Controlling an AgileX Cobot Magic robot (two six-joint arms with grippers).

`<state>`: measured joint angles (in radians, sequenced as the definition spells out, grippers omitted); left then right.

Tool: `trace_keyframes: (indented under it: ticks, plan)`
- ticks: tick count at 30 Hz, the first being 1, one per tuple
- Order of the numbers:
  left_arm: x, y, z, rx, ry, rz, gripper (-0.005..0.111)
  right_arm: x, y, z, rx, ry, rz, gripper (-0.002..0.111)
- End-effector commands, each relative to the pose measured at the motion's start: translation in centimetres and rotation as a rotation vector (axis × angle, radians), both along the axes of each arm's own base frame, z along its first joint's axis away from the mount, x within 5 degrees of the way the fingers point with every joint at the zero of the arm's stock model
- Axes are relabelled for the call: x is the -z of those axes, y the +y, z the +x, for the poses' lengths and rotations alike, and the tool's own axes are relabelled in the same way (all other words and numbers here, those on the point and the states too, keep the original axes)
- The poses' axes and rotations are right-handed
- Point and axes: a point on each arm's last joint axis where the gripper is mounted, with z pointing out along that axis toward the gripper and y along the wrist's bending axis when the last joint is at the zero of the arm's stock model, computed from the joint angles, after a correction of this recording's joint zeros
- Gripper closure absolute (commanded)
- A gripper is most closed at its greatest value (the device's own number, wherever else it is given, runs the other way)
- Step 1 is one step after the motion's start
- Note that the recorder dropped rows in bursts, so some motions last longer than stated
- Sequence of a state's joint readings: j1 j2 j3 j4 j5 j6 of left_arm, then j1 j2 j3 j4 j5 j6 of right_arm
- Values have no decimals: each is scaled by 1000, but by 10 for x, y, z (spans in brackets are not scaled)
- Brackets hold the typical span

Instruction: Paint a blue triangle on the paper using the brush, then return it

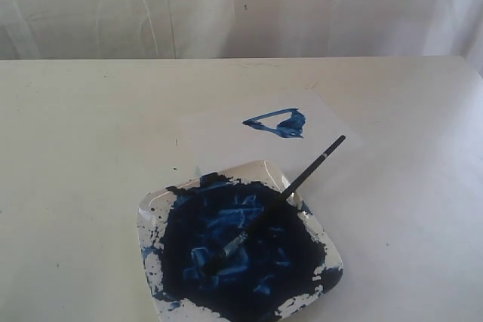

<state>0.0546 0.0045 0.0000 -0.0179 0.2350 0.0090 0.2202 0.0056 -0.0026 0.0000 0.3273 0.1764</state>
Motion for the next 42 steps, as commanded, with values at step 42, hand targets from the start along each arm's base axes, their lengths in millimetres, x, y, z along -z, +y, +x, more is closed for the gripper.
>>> trace_keyframes:
  ticks: [42]
  plan:
    - [0,-3,0,56,-7,-1,107,0,0,0,0,-12,6,108]
